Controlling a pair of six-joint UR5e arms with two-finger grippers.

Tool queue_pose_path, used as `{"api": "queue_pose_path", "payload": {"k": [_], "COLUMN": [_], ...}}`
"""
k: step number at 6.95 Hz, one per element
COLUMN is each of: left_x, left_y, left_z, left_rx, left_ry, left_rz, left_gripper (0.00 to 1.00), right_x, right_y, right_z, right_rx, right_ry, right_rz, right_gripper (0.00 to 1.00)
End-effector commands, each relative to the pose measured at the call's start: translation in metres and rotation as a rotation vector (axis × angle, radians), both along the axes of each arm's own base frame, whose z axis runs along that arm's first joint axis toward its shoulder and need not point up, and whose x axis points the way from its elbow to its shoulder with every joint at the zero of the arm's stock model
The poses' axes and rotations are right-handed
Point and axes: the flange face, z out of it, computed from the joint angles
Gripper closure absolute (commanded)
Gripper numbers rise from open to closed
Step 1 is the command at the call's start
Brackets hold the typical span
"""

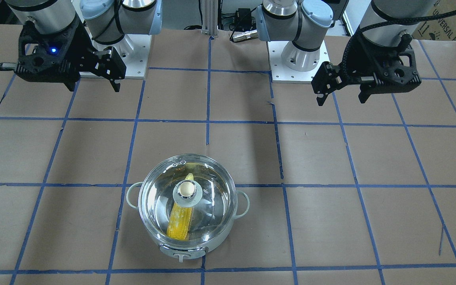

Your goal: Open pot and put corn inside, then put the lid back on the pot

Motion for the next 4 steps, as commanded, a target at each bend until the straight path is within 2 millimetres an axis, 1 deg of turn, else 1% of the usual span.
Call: {"api": "queue_pose_path", "payload": {"k": [1, 4], "left_x": [0.0001, 0.0001], "left_y": [0.0000, 0.0007], "left_z": [0.0001, 0.0001], "left_rx": [0.000, 0.000], "left_ry": [-0.001, -0.001], "left_rz": [0.000, 0.000], "left_gripper": [0.00, 0.00], "right_x": [-0.0002, -0.0005], "right_y": [0.0002, -0.0001], "right_z": [0.0011, 0.0033], "right_rx": [-0.002, -0.007], "right_ry": [0.002, 0.005], "right_rz": [0.000, -0.001], "right_gripper": [0.00, 0.00]}}
